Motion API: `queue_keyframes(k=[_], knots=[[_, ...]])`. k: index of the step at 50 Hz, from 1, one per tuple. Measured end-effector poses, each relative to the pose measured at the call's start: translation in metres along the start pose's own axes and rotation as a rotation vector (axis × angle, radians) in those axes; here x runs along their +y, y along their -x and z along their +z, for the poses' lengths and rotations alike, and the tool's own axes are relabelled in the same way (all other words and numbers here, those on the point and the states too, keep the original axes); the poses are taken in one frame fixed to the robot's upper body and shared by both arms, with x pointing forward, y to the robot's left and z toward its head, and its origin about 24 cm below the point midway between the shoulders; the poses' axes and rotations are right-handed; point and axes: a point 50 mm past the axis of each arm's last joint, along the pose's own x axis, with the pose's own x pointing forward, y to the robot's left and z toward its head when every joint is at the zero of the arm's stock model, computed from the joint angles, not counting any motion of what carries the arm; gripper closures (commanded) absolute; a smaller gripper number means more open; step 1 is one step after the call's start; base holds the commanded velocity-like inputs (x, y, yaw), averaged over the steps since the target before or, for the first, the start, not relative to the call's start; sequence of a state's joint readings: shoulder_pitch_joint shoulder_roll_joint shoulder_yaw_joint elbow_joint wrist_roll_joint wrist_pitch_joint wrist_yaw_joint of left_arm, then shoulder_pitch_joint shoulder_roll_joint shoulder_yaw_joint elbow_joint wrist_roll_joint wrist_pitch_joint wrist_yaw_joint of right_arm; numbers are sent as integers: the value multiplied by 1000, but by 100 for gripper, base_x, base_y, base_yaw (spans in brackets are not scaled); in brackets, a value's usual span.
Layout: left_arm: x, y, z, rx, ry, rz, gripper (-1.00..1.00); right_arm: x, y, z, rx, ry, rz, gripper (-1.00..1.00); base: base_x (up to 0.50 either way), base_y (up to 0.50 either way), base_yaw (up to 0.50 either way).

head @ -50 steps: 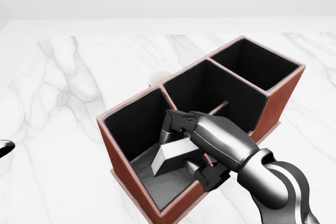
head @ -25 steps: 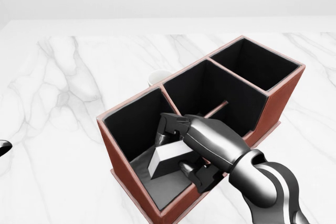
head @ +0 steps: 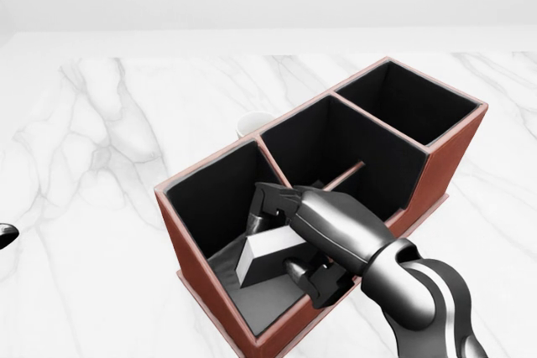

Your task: Pick up the book and place it in the left compartment of the caddy.

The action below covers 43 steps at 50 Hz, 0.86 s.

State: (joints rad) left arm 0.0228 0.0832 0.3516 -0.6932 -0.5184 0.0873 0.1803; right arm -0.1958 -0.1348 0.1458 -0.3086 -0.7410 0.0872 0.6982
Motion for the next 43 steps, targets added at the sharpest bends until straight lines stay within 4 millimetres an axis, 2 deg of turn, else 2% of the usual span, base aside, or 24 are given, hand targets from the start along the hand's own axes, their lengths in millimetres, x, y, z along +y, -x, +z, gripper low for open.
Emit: queue_keyframes(k=[5, 6, 7, 8, 35, 43], knots=[[0, 0, 0, 0, 0, 0, -100, 0, 0, 0, 0, -1, -1, 100, 0, 0, 0], [0, 0, 0, 0, 0, 0, -100, 0, -1, 0, 0, -2, -1, 33, 0, 0, 0], [0, 0, 0, 0, 0, 0, -100, -1, -1, 0, 0, -2, -2, -70, 0, 0, 0], [0, 0, 0, 0, 0, 0, -100, -1, -1, 0, -3, -5, -3, -100, 0, 0, 0], [0, 0, -1, 3, -1, -1, -100, -3, -2, 6, -37, -18, -11, -100, 0, 0, 0], [0, 0, 0, 0, 1, 0, -100, -15, 3, 22, -79, 61, -66, -100, 0, 0, 0]])
